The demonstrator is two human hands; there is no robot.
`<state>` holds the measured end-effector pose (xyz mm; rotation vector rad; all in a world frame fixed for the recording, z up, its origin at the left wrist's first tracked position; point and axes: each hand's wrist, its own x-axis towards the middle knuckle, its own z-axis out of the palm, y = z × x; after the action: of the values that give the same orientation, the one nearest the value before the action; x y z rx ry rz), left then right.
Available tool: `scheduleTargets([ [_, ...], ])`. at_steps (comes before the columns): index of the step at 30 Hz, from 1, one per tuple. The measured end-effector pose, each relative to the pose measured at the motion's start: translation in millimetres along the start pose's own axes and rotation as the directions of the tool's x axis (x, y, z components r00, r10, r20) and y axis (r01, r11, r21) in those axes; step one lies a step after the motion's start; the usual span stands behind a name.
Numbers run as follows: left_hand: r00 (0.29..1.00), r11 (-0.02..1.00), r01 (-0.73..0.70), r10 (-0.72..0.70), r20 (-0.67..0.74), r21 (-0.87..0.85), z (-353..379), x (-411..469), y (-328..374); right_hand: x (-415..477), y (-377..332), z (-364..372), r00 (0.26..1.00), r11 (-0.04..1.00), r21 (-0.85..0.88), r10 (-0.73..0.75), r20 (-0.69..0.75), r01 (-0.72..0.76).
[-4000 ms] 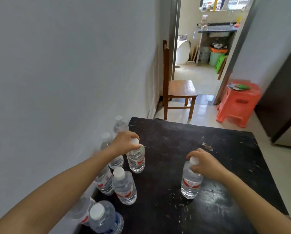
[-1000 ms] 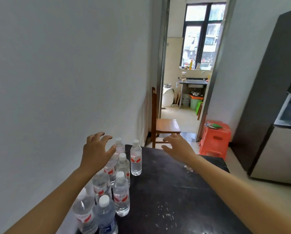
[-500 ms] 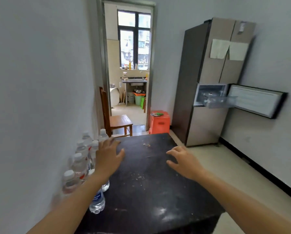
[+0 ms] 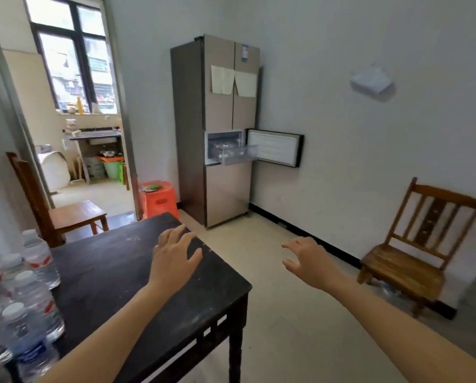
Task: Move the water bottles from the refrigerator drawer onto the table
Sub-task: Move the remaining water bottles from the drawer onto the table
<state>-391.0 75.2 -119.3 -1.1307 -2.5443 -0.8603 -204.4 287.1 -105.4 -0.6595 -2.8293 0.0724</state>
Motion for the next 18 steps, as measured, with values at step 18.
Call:
scheduleTargets([
  [18, 0.940, 0.962, -0.222, 0.254, 0.226, -0.156, 100.5, -151.1, 279.1, -280.0, 210.4, -58.3, 0.966, 0.964, -0.078, 0.251, -0.058, -0.255],
])
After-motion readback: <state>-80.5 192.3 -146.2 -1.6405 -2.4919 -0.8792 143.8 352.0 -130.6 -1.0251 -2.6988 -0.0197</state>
